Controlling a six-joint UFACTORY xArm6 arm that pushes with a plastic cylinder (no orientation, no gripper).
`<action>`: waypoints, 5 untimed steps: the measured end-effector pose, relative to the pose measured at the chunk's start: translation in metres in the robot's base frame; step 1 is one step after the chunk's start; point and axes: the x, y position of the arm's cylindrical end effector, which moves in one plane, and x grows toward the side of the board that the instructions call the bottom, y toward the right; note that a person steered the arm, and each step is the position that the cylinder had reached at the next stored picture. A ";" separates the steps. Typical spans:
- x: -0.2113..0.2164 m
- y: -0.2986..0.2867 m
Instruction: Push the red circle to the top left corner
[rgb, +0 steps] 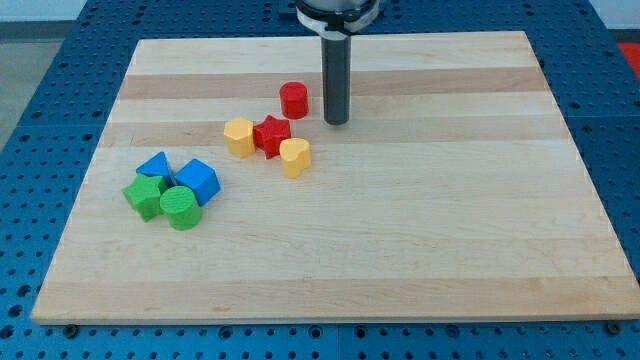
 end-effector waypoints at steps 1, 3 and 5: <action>0.000 -0.008; -0.016 -0.056; -0.065 -0.099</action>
